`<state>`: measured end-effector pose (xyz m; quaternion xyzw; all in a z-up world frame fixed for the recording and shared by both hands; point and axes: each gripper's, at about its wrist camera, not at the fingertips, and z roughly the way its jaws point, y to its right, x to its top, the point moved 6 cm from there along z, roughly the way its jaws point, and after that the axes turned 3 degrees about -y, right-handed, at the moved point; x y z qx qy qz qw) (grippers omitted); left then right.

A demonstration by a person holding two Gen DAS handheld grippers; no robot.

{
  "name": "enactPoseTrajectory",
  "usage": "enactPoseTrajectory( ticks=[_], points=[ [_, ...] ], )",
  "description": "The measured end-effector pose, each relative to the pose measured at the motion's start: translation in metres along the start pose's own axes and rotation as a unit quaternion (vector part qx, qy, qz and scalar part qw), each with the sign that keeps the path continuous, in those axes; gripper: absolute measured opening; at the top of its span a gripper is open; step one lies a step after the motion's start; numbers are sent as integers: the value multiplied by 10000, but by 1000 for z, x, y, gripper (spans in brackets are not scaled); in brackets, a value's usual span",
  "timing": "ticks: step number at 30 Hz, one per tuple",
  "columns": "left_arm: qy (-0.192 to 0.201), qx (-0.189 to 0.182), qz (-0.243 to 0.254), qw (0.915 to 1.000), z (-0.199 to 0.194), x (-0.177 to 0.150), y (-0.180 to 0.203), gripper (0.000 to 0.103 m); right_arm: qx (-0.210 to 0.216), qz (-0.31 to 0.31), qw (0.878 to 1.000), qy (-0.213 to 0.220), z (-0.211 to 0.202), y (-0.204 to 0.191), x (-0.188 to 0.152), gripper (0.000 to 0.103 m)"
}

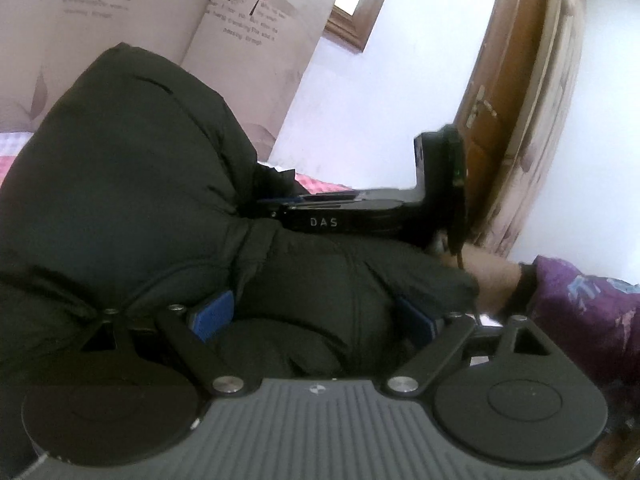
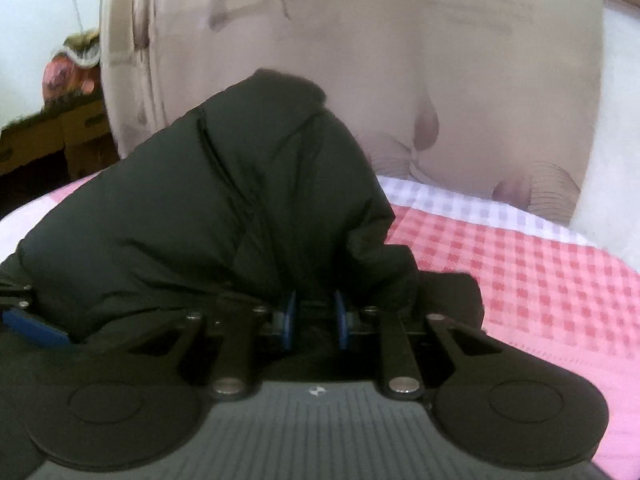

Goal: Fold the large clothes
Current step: 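Grasp the jacket edge with the right gripper and tuck it onto the bundle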

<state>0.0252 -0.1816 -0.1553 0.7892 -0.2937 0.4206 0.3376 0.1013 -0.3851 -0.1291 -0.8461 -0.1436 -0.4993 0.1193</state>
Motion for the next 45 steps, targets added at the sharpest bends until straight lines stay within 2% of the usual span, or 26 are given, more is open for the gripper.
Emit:
enactPoseTrajectory(
  ticks=[2,5,8,9,12,14,16,18,21,23,28,31,34,36,38,40,43,45],
  points=[
    [-50,54,74,9999,3,-1,1,88,25,150,9998,104,1,2,-4,18],
    [-49,45,59,10000,2,-1,0,87,-33,353,9993,106,-15,0,10,21],
    [6,35,11,10000,2,0,-1,89,55,172,9983,547,-62,-24,17,22],
    [23,30,13,10000,2,0,-1,89,107,17,9985,542,-78,-35,14,22],
    [79,34,18,10000,-3,-6,1,90,160,-442,9983,330,-102,-63,-8,22],
    [171,-20,-34,9998,-7,-3,-1,90,-149,-792,9967,-57,-102,-71,-34,21],
    [199,87,-25,9998,-14,-1,0,87,-301,-712,9968,-197,-101,-65,-51,21],
    [300,365,100,9988,-25,2,3,87,-446,-582,9969,-278,-98,-59,-60,21],
    [519,848,118,9950,-48,2,-2,80,-551,-552,9966,-253,-90,-60,-70,21],
    [394,962,-74,9946,-50,-2,-10,59,-596,-564,9965,-172,-85,-61,-76,20],
    [301,978,-32,9947,-41,-10,-15,59,-517,-530,9972,-103,-86,-66,-82,21],
    [256,933,53,9953,-40,-11,-17,61,-194,-46,9995,-245,-97,-54,-62,22],
    [244,826,87,9962,-39,-10,-15,71,-122,-131,9990,410,-119,-52,-5,22],
    [236,818,142,9963,-35,-12,-11,76,18,-410,9973,612,-117,-60,35,22],
    [238,796,173,9964,-33,-12,-8,83,79,-735,9948,699,-99,-71,77,22],
    [256,797,196,9963,-32,-13,-7,84,240,-961,9927,685,-67,-80,108,22],
    [287,773,188,9964,-32,-14,-7,84,244,-1085,9932,346,-12,-84,129,22],
    [307,747,185,9966,-34,-17,-6,84,184,-1137,9933,-6,24,-83,129,21]
  ],
)
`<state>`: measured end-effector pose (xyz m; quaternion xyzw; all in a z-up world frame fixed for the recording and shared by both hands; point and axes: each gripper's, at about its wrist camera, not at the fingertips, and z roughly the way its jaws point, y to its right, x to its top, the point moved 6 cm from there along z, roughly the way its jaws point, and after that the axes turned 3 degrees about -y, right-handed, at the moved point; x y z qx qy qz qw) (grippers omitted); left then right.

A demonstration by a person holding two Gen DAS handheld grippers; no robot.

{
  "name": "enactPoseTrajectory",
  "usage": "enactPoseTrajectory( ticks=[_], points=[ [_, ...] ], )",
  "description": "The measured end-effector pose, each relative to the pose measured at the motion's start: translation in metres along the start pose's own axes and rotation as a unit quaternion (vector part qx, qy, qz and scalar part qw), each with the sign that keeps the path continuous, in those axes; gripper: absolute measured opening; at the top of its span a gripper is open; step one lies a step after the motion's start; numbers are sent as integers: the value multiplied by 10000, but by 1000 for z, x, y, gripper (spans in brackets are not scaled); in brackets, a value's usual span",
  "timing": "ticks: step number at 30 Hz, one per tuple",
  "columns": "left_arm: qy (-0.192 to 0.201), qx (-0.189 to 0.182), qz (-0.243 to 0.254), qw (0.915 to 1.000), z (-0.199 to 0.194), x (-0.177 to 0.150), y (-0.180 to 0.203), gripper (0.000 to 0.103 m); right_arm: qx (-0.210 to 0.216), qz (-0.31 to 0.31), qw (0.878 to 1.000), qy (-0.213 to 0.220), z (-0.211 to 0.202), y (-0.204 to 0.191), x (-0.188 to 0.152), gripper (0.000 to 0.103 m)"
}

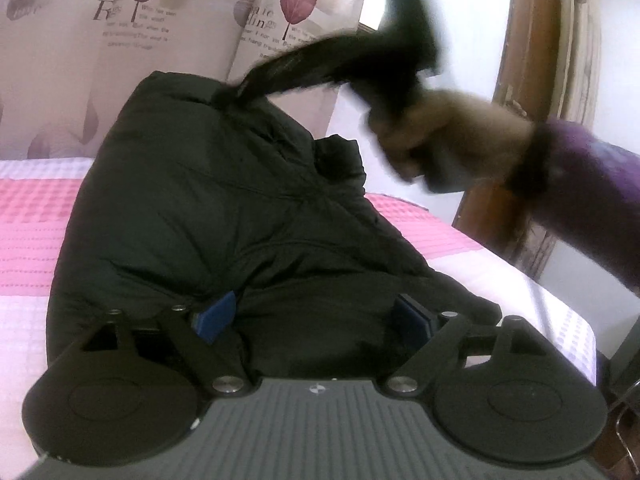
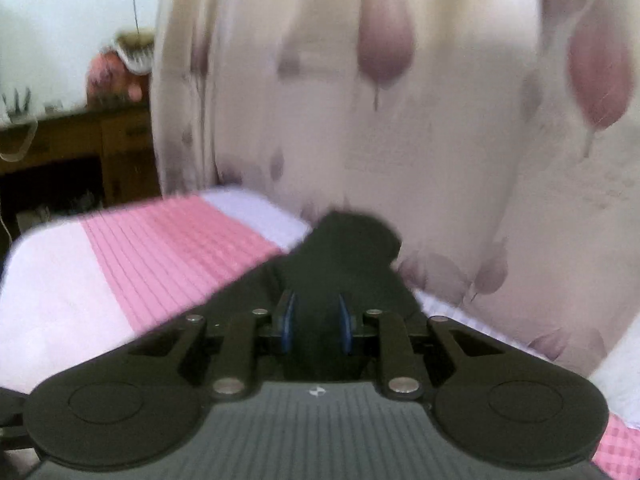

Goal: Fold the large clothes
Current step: 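Grasp the jacket edge with the right gripper and tuck it onto the bundle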

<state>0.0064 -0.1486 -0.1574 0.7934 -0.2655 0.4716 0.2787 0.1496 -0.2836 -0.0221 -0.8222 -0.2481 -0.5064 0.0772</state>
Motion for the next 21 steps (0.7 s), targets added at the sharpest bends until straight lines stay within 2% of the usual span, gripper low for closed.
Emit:
enactPoseTrajectory(
  ticks=[2,7,15,21],
  points=[
    [33,-38,3,10000,0,0,-1,84,-97,-59,9991,-398,31,5,-11,21],
    [73,-159,-30,9998,0,-1,-3,84,9,340,9962,-796,61,20,-38,19],
    [82,-231,32,9997,2,-2,-2,85,-48,240,9942,-1044,82,19,-50,19],
    [86,-246,169,9995,2,-4,-2,85,-136,339,9948,-948,83,23,-60,19]
  ],
)
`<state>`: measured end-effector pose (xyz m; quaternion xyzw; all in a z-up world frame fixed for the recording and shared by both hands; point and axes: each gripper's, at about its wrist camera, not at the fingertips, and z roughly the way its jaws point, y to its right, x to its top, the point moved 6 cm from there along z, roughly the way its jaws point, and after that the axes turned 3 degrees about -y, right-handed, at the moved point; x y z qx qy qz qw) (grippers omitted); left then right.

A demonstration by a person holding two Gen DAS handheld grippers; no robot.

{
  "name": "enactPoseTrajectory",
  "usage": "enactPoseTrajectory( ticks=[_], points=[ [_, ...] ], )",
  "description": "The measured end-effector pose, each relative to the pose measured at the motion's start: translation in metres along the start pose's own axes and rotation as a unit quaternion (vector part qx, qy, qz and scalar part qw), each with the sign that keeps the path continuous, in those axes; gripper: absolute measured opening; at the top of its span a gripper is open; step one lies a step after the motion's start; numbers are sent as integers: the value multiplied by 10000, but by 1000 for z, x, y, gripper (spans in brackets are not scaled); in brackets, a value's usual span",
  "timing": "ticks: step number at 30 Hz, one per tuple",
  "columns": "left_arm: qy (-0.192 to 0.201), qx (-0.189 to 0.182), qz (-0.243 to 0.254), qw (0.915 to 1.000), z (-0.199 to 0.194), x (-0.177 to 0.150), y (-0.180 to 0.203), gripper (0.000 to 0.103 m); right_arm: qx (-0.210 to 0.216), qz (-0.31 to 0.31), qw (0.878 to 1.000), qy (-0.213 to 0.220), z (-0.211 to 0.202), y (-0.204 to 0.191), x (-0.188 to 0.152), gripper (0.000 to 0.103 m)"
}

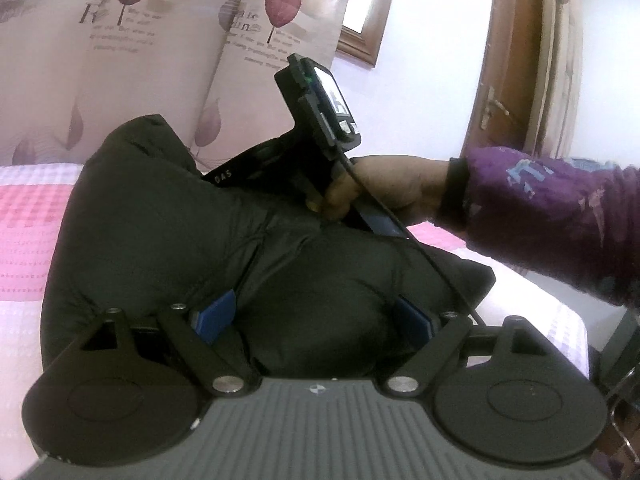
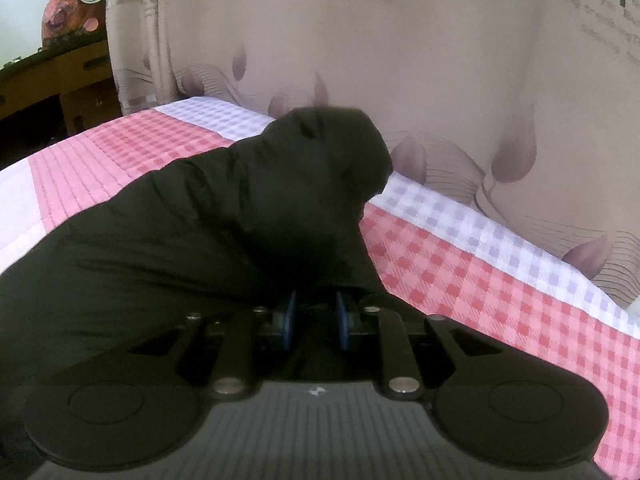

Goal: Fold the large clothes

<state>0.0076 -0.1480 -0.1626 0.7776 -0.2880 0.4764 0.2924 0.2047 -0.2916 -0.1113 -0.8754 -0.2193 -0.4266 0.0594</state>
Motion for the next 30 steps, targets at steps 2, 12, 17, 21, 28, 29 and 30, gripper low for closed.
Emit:
enactPoseTrajectory(
  ticks=[2,12,17,21,28,29,30],
  points=[
    [-33,32,17,10000,1,-1,0,86,-11,7,10000,-1,-1,2,1,19],
    [-47,-60,20,10000,2,2,-1,91,139,442,9968,646,-173,-8,-51,22],
    [-3,-30,40,10000,4,1,0,92,-141,319,9985,432,-210,-51,-125,22],
    [36,-26,105,9999,4,-1,-1,92,-461,519,9969,369,-204,-62,-164,22],
    [-37,57,314,9995,8,-7,1,92,-746,712,9938,410,-178,-62,-189,21],
    [-42,76,336,9994,8,-8,1,92,-775,710,9934,462,-177,-63,-192,21],
    [-54,94,354,9993,9,-8,1,92,-772,755,9928,520,-176,-63,-193,21]
  ],
)
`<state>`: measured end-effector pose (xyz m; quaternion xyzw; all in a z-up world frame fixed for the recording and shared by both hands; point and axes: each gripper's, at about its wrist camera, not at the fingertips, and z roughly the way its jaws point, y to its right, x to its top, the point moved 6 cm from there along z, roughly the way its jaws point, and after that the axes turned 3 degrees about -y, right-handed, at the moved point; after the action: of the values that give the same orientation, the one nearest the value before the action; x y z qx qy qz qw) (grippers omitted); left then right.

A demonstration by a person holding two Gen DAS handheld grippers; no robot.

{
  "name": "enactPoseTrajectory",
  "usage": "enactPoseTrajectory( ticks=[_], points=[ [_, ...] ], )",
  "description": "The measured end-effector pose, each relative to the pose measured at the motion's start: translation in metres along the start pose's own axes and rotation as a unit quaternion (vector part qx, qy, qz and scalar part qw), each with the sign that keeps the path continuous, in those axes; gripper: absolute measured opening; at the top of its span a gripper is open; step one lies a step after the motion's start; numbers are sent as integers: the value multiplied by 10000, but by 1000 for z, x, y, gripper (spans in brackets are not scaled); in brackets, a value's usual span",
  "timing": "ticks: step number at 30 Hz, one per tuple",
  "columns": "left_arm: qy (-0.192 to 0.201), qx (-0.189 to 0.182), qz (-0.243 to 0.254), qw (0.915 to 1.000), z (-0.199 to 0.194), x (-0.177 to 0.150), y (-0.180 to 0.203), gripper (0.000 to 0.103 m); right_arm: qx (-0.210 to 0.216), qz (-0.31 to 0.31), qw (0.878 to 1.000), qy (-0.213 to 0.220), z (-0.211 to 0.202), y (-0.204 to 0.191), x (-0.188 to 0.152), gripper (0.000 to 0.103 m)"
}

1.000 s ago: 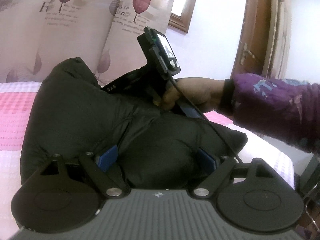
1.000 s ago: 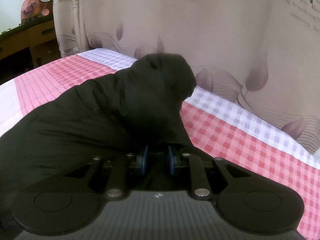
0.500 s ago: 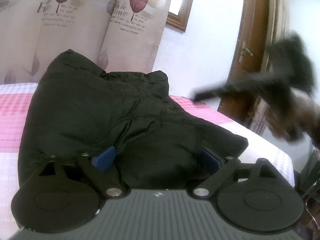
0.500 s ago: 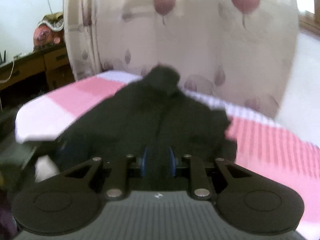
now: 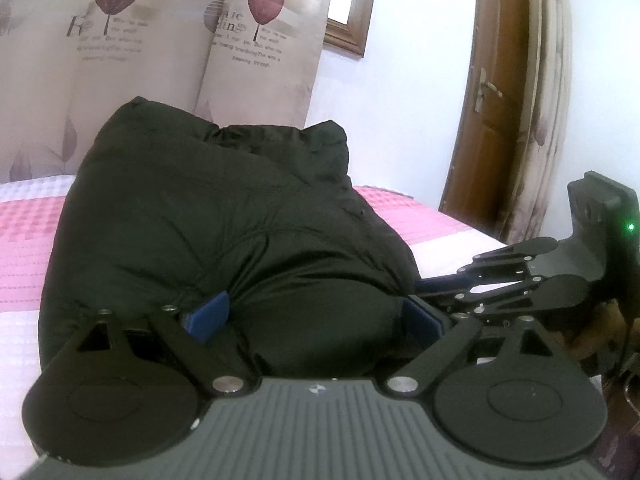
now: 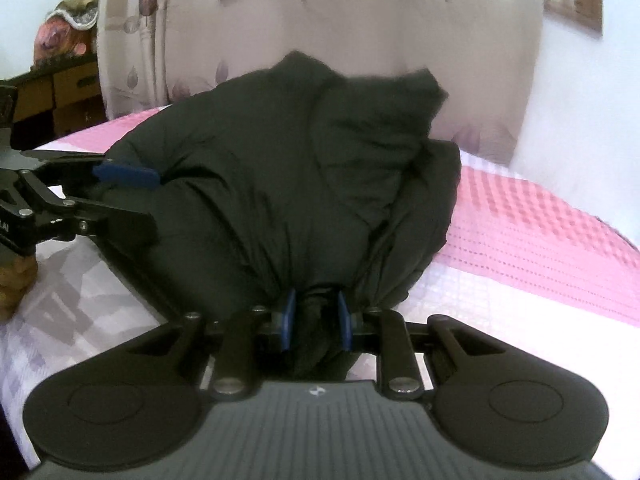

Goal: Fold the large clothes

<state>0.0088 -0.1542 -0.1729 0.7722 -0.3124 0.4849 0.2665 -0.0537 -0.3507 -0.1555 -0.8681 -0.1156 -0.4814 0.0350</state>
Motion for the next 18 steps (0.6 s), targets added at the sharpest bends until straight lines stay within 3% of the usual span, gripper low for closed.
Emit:
enactPoseTrajectory(
  ticks=[9,18],
  points=[
    [-225,335,-57,9992,-5,13,4,94,59,446,9990,85,-3,5,-1,22],
    [-305,967,124,9948,-18,29,-1,98,-12,615,9980,149,-6,4,-3,23]
  ],
)
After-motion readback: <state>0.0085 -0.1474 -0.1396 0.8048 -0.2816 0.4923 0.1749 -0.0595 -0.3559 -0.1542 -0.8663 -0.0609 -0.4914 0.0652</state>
